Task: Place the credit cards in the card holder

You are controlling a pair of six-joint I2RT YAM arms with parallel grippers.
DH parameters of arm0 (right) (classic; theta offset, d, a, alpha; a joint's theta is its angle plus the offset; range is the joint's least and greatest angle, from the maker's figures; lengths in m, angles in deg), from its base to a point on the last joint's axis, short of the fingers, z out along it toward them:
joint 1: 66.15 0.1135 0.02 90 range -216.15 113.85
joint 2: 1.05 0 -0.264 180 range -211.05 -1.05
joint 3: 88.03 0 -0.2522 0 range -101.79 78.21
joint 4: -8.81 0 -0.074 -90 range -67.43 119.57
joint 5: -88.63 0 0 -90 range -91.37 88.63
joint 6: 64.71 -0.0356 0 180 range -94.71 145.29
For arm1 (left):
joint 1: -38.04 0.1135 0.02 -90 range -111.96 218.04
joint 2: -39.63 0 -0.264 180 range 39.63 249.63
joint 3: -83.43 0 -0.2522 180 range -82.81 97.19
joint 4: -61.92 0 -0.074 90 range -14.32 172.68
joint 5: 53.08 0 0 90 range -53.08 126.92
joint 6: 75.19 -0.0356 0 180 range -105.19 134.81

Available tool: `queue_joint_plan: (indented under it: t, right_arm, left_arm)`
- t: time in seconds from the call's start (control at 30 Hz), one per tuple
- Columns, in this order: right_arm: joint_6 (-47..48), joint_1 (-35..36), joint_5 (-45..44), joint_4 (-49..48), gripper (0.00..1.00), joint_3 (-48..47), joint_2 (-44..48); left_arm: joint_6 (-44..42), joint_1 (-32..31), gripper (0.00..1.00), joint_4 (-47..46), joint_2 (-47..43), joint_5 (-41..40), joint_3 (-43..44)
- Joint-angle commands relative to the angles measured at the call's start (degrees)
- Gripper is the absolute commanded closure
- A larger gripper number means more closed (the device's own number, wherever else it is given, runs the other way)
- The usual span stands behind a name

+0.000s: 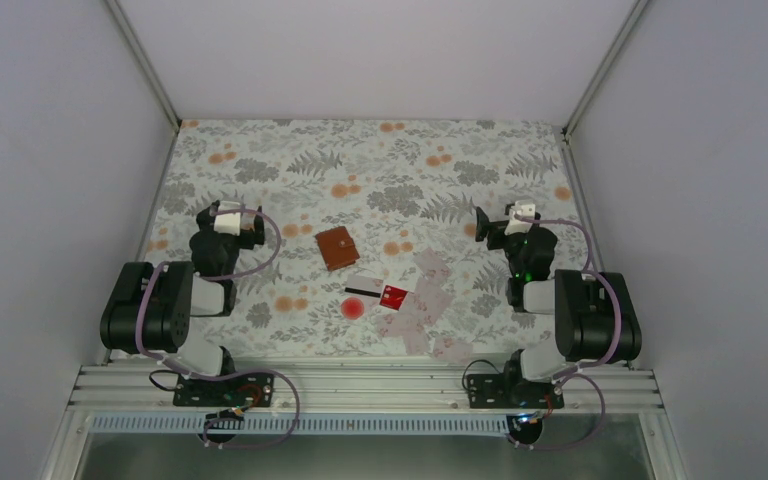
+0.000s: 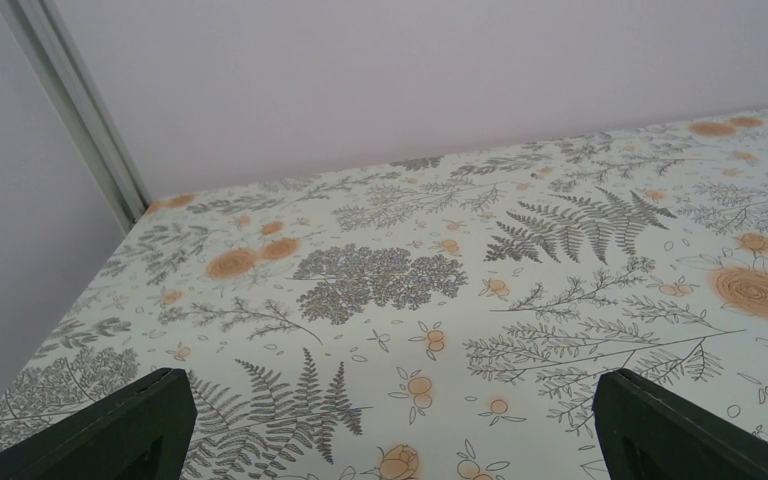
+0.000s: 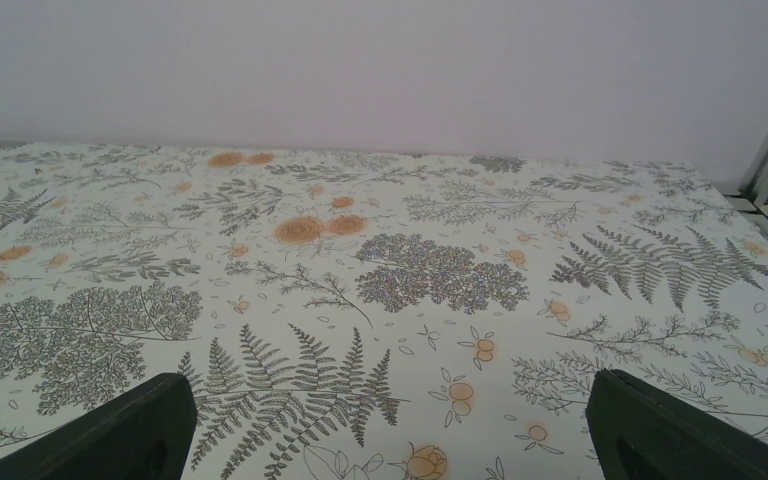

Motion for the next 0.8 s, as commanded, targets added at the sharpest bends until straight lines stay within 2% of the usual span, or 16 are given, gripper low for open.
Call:
queue_joint_plan:
  t: [0.0, 0.07, 0.17, 0.37, 0.5, 0.63, 0.77]
  right_arm:
    - [-0.06, -0.31, -0.65, -3.05, 0.01, -1.24, -0.22]
    - [-0.26, -0.33, -1.29, 0.72, 0.01, -3.26, 0.45]
    - [-0.67, -0.33, -2.6, 10.99, 0.01, -8.55, 1.89]
    - [-1.8, -0.25, -4.34, 22.21, 0.01, -13.38, 4.97]
    - [-3.0, -0.25, -4.89, 28.84, 0.01, -17.54, 7.03]
    - [-2.83, -0.25, -4.88, 39.13, 0.01, -25.94, 7.7]
    - [-1.79, -0.25, -5.62, 45.29, 0.01, -32.45, 8.56]
  left_arm:
    - [-0.02, 0.25, 0.0, -0.72, -0.54, 1.07, 1.44]
    - [-0.21, 0.26, 0.0, 2.72, -1.88, 1.58, 2.74]
    - [-0.3, 0.26, 0.0, 14.33, -5.05, 1.18, 7.83]
    - [-1.54, -0.17, 0.0, 32.46, -8.52, 0.31, 17.93]
    - [-0.18, -0.35, 0.0, 40.05, -11.73, -1.07, 23.79]
    - [2.92, -0.35, 0.0, 53.84, -11.76, 0.38, 35.65]
    - [5.54, -0.27, 0.0, 58.28, -12.56, -0.47, 41.61]
